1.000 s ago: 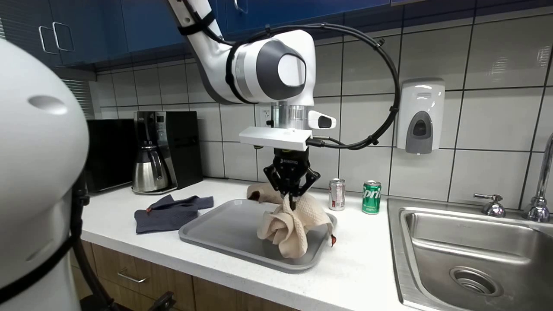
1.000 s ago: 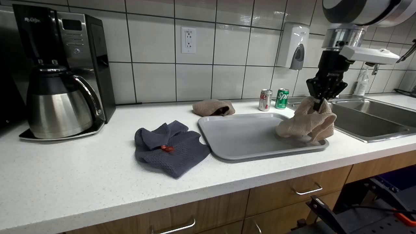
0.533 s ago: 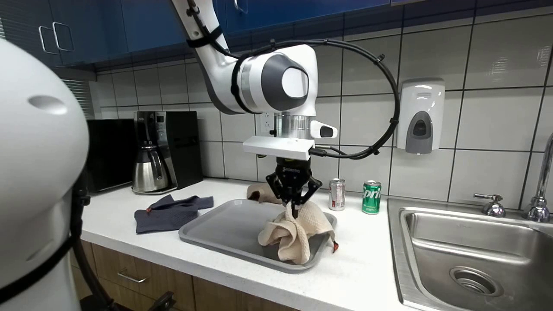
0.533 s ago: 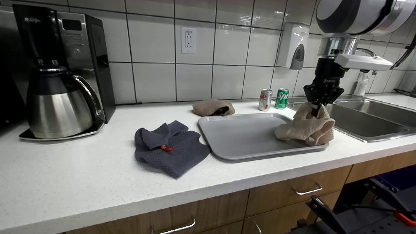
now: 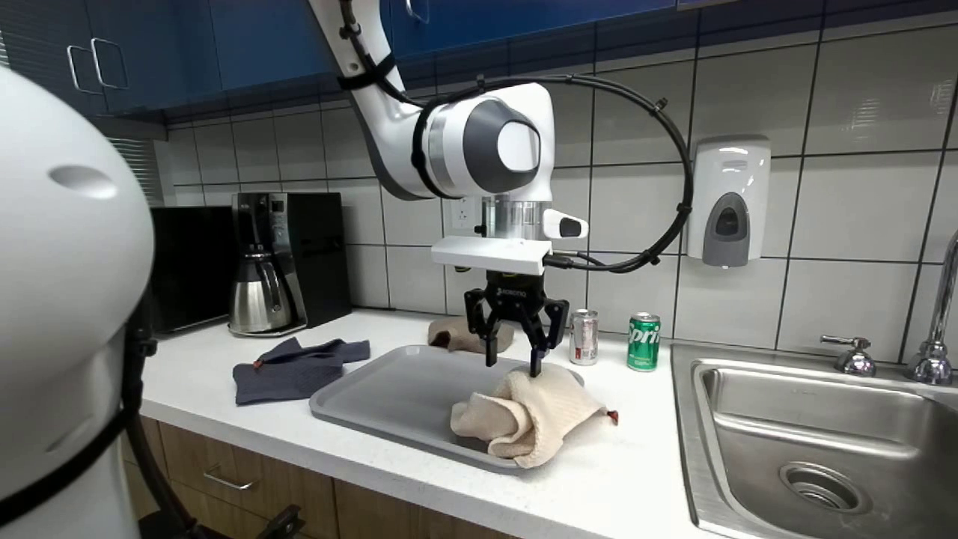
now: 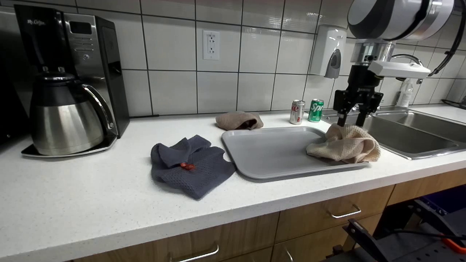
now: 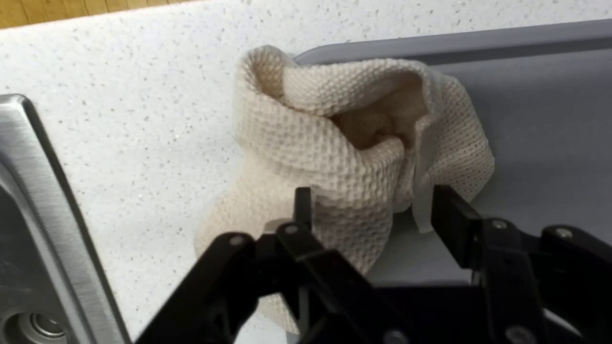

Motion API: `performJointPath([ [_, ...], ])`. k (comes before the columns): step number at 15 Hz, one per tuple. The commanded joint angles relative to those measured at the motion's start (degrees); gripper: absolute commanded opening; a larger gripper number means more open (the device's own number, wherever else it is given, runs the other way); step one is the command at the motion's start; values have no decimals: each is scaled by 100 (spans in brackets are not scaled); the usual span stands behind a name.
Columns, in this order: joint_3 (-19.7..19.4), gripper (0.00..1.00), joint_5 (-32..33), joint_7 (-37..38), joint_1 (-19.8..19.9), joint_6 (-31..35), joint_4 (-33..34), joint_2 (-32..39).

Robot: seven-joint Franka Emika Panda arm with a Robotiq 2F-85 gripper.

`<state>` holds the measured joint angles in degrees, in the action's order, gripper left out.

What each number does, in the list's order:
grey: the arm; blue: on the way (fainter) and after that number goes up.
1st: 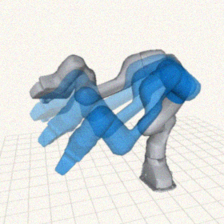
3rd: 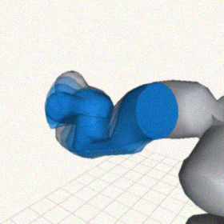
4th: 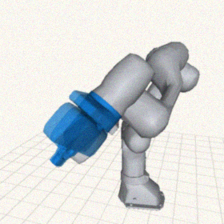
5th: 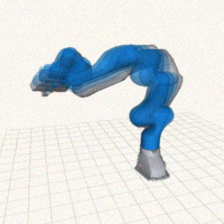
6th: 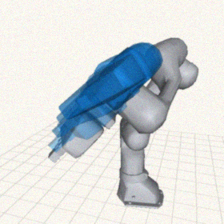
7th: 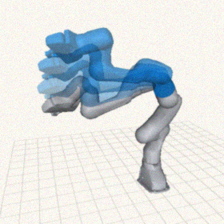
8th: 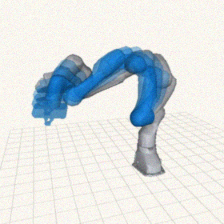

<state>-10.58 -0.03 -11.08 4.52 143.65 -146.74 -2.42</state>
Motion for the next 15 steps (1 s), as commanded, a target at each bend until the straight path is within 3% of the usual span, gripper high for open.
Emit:
performJointPath([
  [1, 125, 98, -82, -16, 82, -51, 178, 82],
  [15, 208, 100, -69, 3, 34, -373, 262, -724],
])
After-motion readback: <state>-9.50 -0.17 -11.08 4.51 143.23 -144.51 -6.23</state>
